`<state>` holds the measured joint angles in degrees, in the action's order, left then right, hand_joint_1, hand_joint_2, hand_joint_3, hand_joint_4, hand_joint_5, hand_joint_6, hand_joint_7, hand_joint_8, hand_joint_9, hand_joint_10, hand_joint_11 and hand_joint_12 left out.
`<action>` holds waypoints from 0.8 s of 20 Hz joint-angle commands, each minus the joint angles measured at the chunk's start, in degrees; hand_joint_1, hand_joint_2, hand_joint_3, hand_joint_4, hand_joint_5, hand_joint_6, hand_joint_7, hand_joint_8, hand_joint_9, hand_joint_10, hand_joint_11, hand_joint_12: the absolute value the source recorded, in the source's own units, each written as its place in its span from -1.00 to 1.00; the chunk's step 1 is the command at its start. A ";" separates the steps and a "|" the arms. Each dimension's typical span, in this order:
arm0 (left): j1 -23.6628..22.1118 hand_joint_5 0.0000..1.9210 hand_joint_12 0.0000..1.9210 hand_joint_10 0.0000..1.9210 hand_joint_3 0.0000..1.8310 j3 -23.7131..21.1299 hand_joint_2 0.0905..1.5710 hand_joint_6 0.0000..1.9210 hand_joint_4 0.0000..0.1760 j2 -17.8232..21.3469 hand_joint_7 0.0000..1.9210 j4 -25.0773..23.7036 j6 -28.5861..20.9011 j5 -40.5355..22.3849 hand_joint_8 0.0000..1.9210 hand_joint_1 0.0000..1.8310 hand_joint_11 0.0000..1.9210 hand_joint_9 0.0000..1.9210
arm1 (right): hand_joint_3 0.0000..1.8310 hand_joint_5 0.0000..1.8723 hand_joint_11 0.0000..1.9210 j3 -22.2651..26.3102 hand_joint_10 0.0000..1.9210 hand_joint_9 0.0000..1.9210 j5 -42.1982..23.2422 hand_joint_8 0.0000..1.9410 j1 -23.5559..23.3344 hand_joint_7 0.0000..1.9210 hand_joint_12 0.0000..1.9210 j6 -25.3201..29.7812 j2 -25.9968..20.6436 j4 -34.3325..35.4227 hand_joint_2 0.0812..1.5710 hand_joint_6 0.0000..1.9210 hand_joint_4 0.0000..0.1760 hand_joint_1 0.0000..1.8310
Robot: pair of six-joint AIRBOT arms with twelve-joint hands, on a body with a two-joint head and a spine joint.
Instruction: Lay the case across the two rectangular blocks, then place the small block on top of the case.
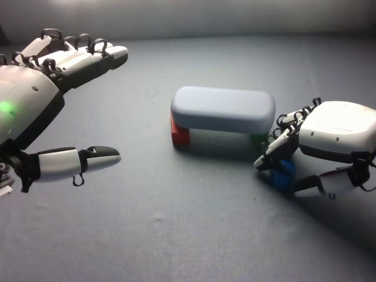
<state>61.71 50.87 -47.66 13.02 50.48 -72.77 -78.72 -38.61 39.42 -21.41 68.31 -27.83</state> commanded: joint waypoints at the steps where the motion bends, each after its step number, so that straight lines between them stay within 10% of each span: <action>1: -0.42 -0.63 0.18 -0.99 -1.00 0.27 0.14 -1.00 -0.97 -0.03 -0.63 -0.32 -0.30 -7.14 -1.00 0.07 -1.00 -0.60 | -1.00 -0.12 -0.47 -0.29 -0.92 0.01 -3.54 -0.98 -0.53 -0.04 0.16 0.22 -0.10 1.20 0.26 -0.99 -1.00 0.34; 14: -0.41 -0.61 0.15 -0.99 -1.00 0.52 0.11 -1.00 -0.81 -0.38 -0.60 -0.01 -0.72 -6.84 -1.00 0.03 -1.00 -0.57 | -1.00 -0.02 -0.49 -0.71 -0.82 -0.02 -2.91 -0.98 -0.65 0.02 0.23 0.22 0.19 1.21 0.26 -0.98 -1.00 0.35; 15: -0.41 -0.61 0.16 -0.99 -1.00 0.53 0.11 -1.00 -0.83 -0.39 -0.59 0.03 -0.72 -6.81 -1.00 0.03 -1.00 -0.57 | -1.00 0.02 -0.46 -0.71 -0.79 -0.02 -2.87 -0.98 -0.65 0.05 0.28 0.22 0.19 1.21 0.41 -0.18 -1.00 0.29; 16: -0.41 -0.61 0.17 -0.99 -1.00 0.53 0.11 -1.00 -0.93 -0.39 -0.59 0.05 -0.72 -6.81 -1.00 0.04 -1.00 -0.56 | -1.00 -0.07 -0.47 -0.71 -0.74 -0.01 -2.81 -0.19 -0.65 0.06 0.32 0.22 0.19 1.21 0.42 0.12 -1.00 0.32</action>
<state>61.71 51.05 -47.77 13.37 50.00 -72.64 -79.26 -38.33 39.11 -21.23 68.51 -27.73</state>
